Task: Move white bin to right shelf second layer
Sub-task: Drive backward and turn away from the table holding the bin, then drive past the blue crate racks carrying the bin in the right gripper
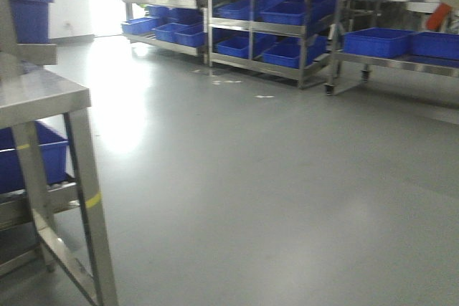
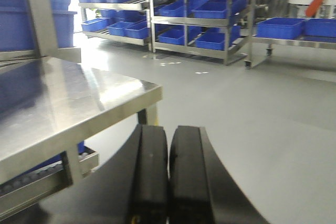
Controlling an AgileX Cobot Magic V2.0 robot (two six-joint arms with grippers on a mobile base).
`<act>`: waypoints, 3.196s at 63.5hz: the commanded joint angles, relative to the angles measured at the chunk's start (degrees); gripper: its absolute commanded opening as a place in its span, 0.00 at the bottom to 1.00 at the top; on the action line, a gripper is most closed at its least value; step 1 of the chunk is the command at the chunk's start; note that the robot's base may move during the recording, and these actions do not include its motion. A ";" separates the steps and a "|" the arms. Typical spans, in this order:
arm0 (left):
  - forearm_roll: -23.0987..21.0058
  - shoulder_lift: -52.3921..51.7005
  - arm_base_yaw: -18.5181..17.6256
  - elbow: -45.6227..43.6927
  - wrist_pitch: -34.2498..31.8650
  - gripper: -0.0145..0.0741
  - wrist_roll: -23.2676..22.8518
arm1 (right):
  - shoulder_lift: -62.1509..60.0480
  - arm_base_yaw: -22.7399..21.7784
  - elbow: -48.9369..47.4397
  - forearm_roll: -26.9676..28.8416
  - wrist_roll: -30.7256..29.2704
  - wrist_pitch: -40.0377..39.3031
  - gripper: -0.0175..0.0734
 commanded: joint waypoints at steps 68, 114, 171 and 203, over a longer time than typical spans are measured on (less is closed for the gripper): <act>-0.31 -0.80 -0.30 2.11 -4.88 0.26 -0.20 | 0.10 -0.32 -1.62 -0.63 -0.29 -5.53 0.25; -0.31 -0.80 -0.30 2.11 -4.88 0.26 -0.20 | 0.73 -0.32 -1.62 -0.63 -0.29 -5.66 0.25; -0.31 -0.80 -0.30 2.11 -4.88 0.26 -0.20 | 0.73 -0.32 -1.62 -0.63 -0.29 -5.66 0.25; -0.31 -0.80 -0.30 2.11 -4.88 0.26 -0.20 | 0.73 -0.32 -1.62 -0.63 -0.29 -5.66 0.25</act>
